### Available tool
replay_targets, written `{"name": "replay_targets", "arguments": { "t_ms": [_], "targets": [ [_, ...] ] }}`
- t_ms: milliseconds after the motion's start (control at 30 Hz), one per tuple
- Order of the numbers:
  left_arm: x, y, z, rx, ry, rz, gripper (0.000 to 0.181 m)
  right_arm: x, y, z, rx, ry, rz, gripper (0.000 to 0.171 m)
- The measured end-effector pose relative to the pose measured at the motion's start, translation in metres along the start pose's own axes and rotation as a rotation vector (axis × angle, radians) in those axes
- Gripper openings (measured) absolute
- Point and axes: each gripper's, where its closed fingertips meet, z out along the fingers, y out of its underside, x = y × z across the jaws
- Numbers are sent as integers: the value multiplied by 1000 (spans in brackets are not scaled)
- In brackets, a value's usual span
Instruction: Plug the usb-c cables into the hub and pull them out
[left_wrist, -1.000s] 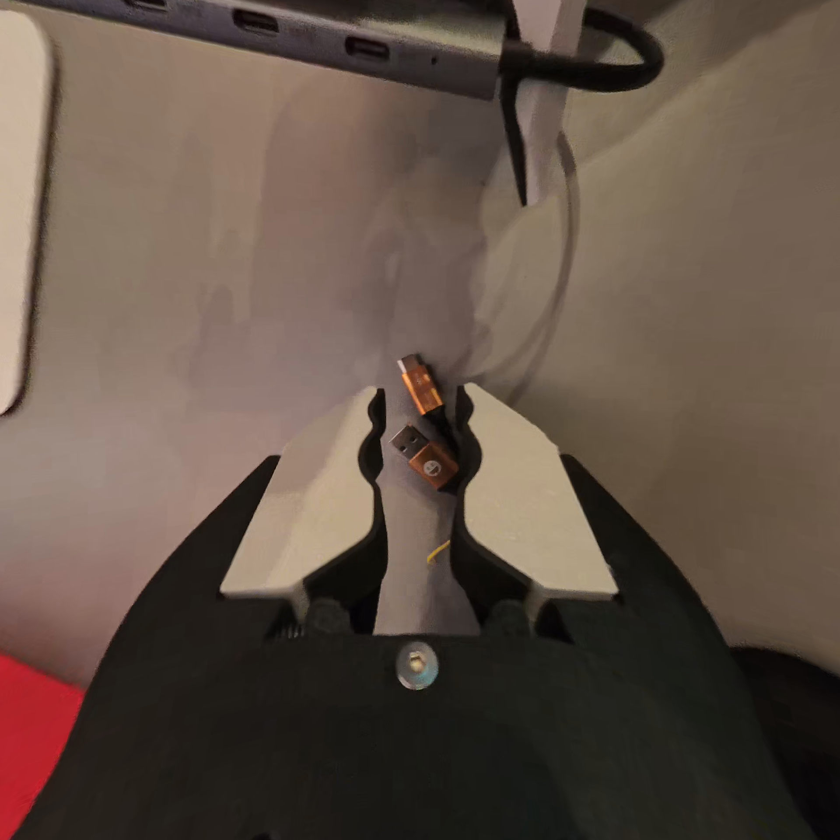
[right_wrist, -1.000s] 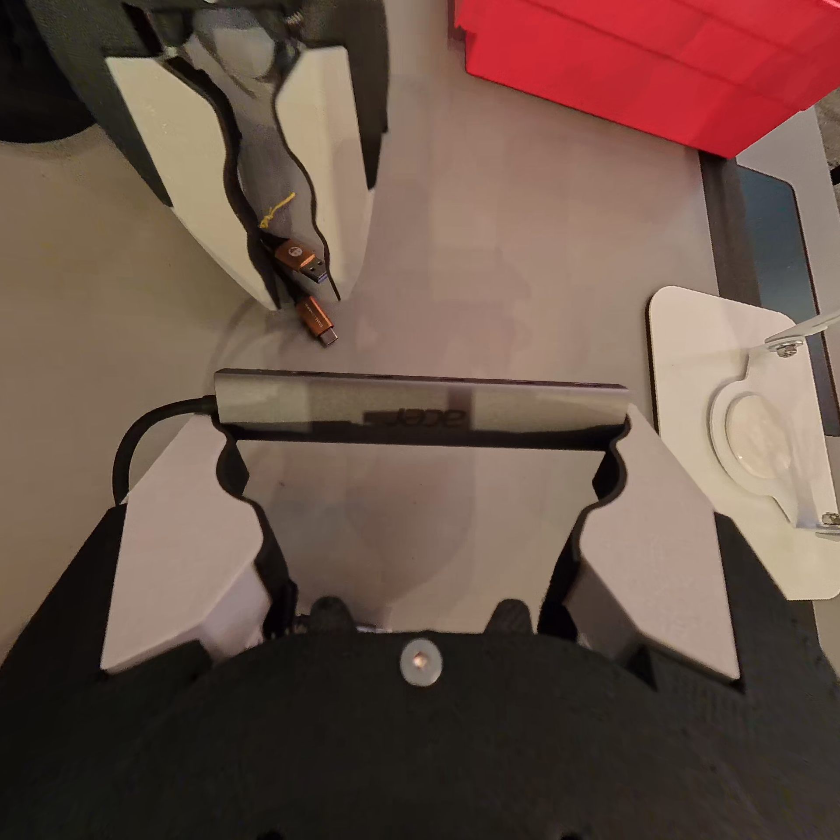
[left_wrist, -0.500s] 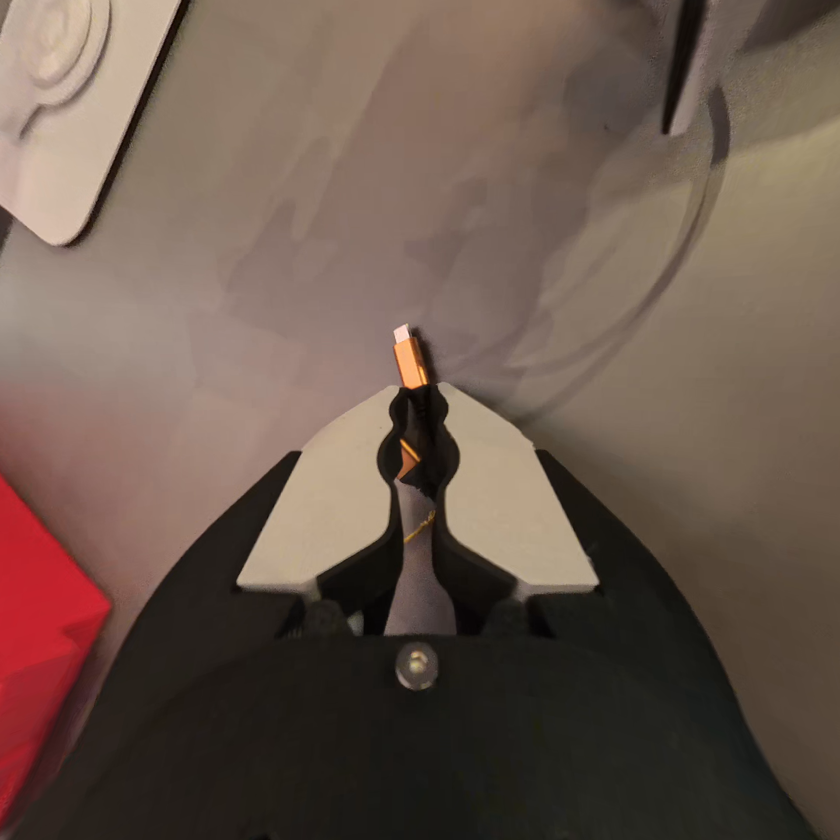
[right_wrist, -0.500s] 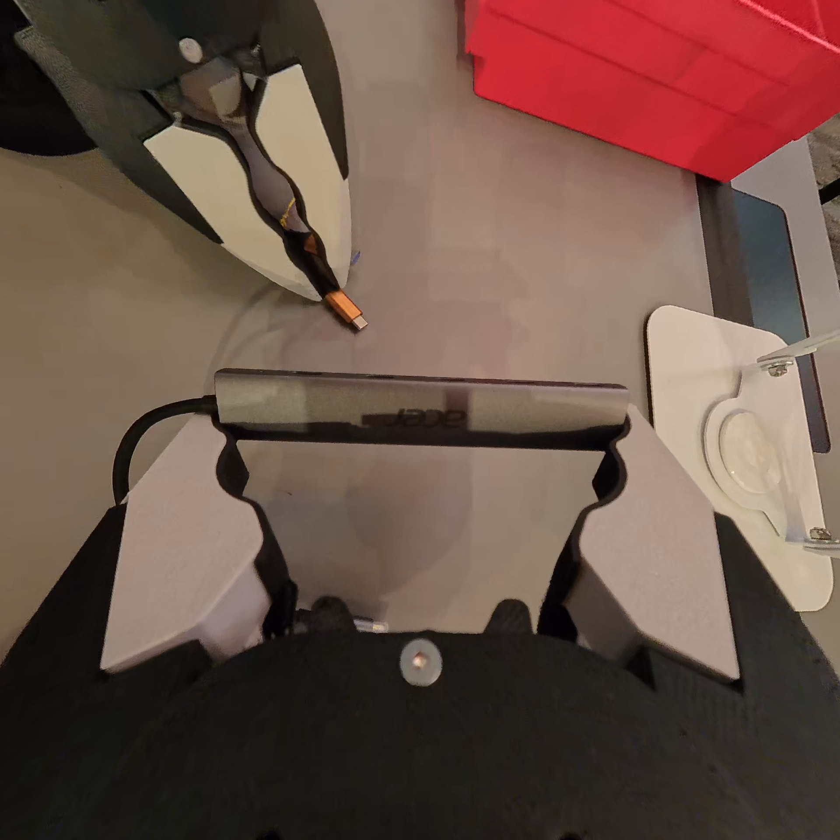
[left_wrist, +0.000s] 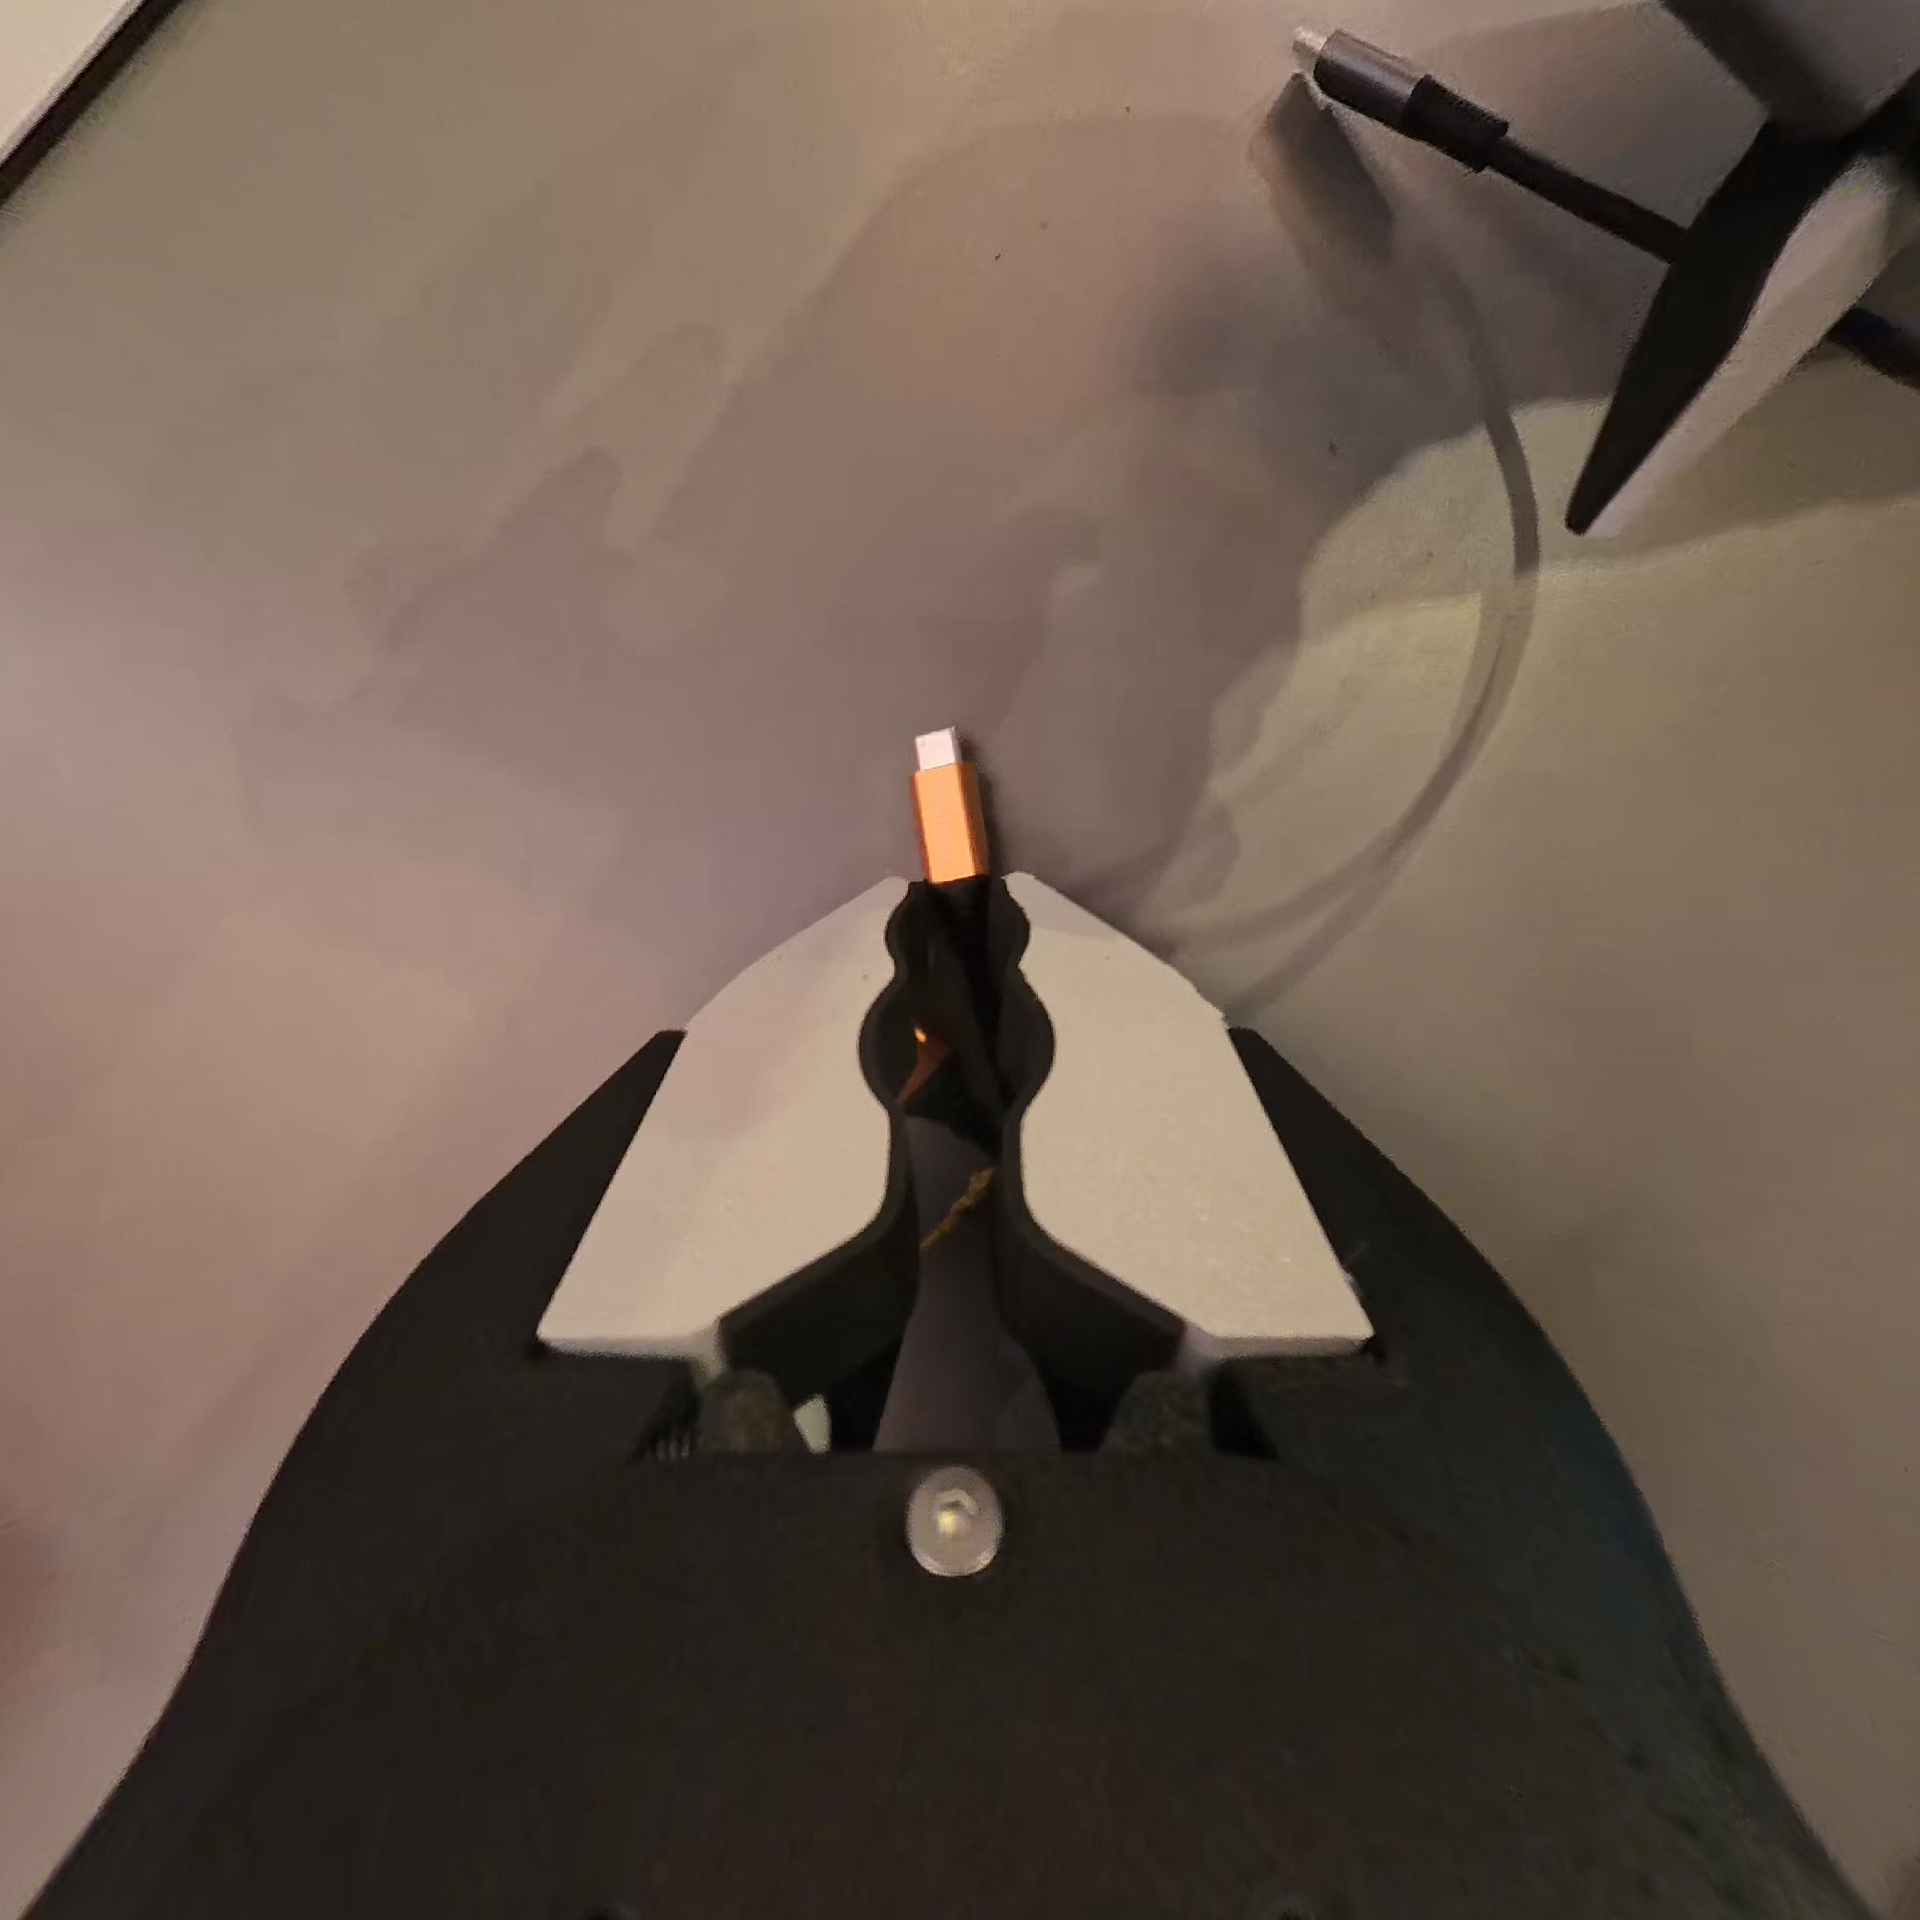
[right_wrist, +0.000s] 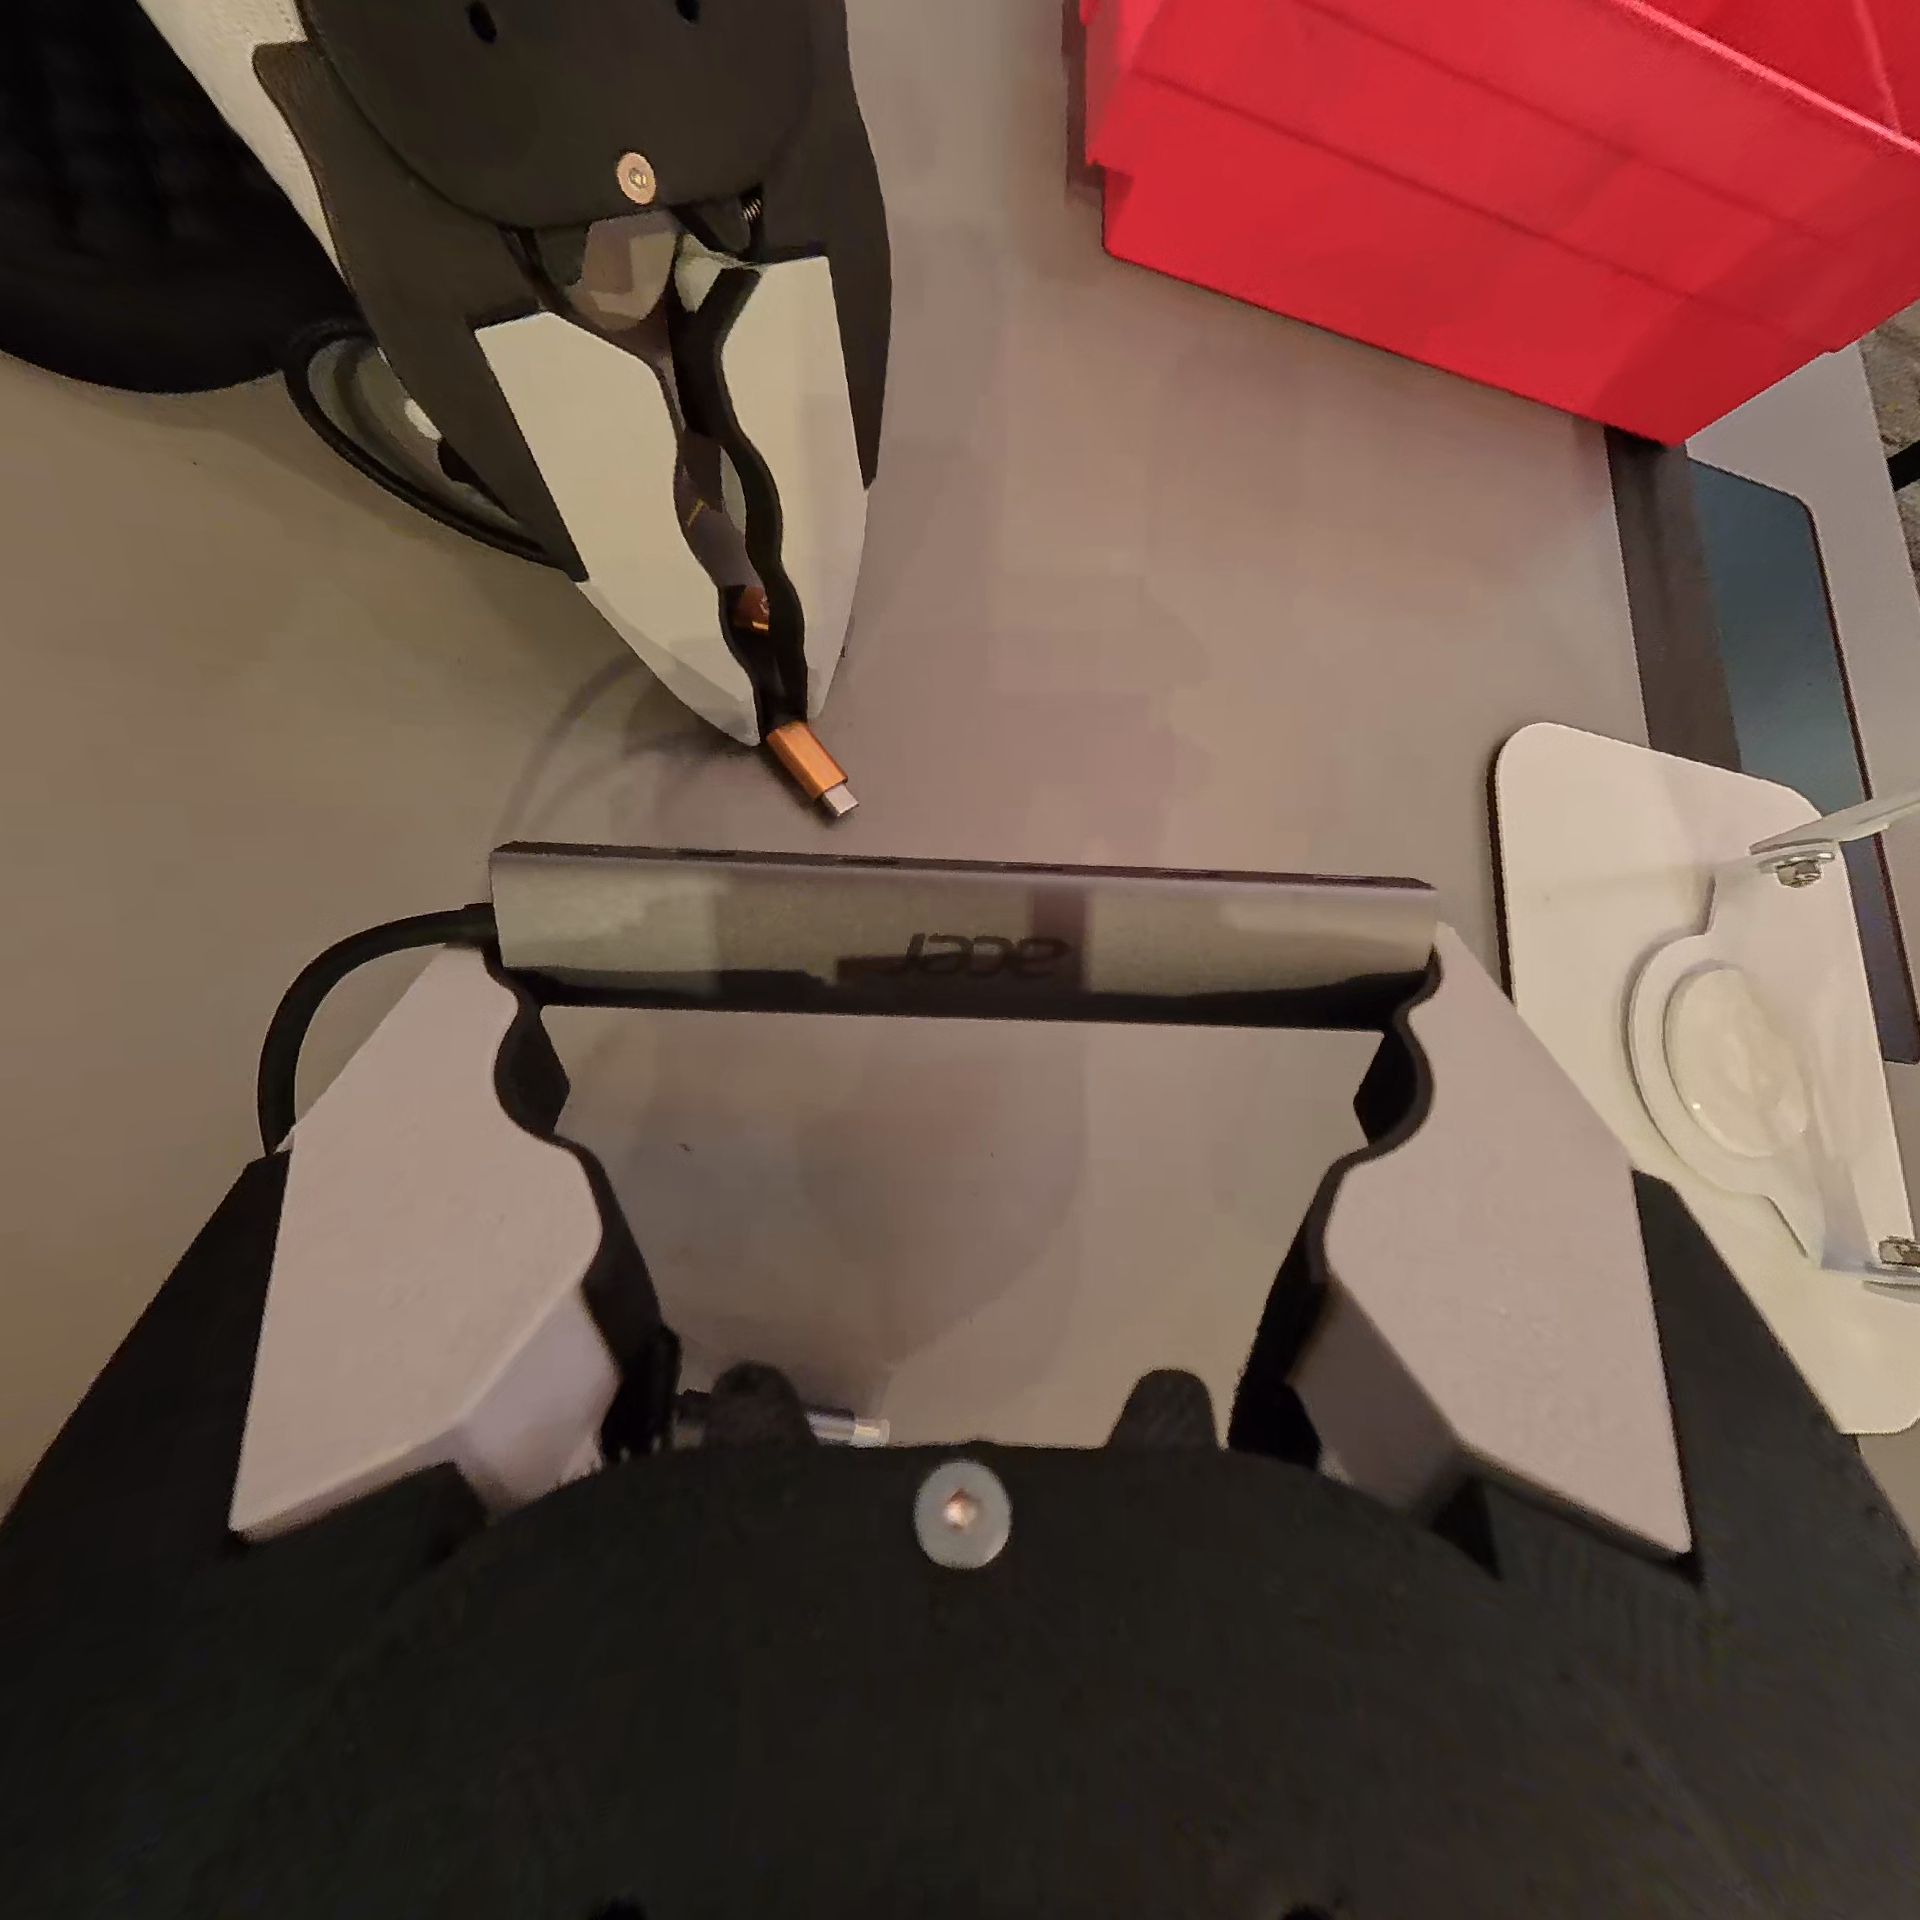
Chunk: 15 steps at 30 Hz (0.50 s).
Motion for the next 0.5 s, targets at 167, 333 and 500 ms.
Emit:
{"name": "replay_targets", "arguments": {
  "t_ms": [167,333,500],
  "targets": [
    [1,-2,1,5,40,27,10,0,2,0,6,-11,9,153],
    [-3,-2,-2,-18,43,92,9,0,5,1,8,-22,18,153],
    [-10,-17,-17,23,14,180,8,-1,7,3,11,-40,32,153]
  ]
}}
